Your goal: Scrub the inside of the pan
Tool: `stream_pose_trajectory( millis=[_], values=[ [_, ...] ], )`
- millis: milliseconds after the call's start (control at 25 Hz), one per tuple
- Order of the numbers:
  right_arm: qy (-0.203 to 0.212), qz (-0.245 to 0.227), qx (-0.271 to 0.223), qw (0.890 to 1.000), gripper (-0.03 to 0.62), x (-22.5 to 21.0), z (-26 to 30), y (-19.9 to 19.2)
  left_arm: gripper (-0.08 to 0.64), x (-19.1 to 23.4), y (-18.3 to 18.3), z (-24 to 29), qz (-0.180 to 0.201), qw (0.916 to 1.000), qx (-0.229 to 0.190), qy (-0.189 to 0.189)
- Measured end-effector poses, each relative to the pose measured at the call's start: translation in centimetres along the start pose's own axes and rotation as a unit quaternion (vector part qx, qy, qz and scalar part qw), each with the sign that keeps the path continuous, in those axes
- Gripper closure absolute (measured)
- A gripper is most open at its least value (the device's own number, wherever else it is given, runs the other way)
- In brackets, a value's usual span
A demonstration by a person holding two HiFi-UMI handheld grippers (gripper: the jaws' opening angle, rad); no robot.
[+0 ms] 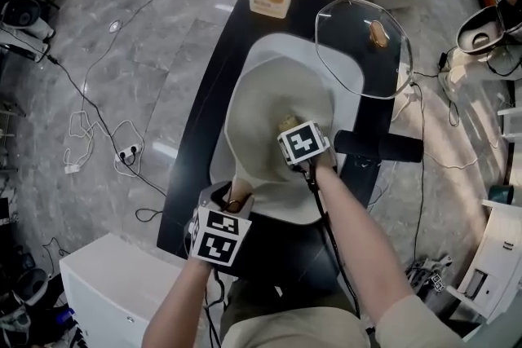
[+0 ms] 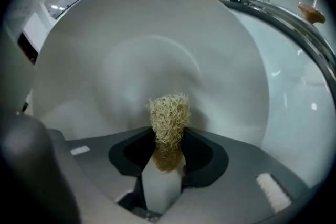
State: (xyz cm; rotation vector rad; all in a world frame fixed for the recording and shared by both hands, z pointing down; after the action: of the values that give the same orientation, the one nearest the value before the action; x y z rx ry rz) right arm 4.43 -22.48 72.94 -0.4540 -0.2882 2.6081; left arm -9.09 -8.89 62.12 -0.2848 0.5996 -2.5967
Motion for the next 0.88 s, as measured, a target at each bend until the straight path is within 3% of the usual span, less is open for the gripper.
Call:
stream_pose_trajectory(
  millis=[200, 440, 680, 880],
  values=[
    [0.089, -0.035, 0.038, 0.995, 0.437, 5.6, -1.0, -1.1, 0.35, 0.1, 0.3, 0.1, 0.0, 1.0, -0.002, -0.001],
    [0.193, -0.043, -0.02, 0.98, 0.436, 11.5, -5.4, 1.1, 0.35, -0.1, 0.3, -0.2, -0.001, 0.9999, -0.006, -0.012],
    [0.203, -0.063, -0.118, 0.97, 0.433, 14.6, -13.5, 3.6, 0.359, 0.2, 2.5, -4.9, 0.012, 0.9976, -0.068, 0.002],
    [0.189, -0.086, -0.211, 0.955, 0.43, 17.2, -21.5, 5.4, 0.416, 1.2, 7.0, -11.5, -0.008, 0.9865, -0.162, 0.024]
  ],
)
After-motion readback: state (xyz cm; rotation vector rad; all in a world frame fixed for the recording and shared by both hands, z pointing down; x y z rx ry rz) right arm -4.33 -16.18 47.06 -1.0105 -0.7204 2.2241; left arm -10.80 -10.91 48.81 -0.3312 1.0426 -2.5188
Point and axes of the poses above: the fingertips, and each gripper's own axes: z forward along the fingers, x to its left, y out of its top, the point moved 2 cm from there along -z, backward along the fingers, and after that the axes turned 7 degrees about y, right-handed, at the moved point
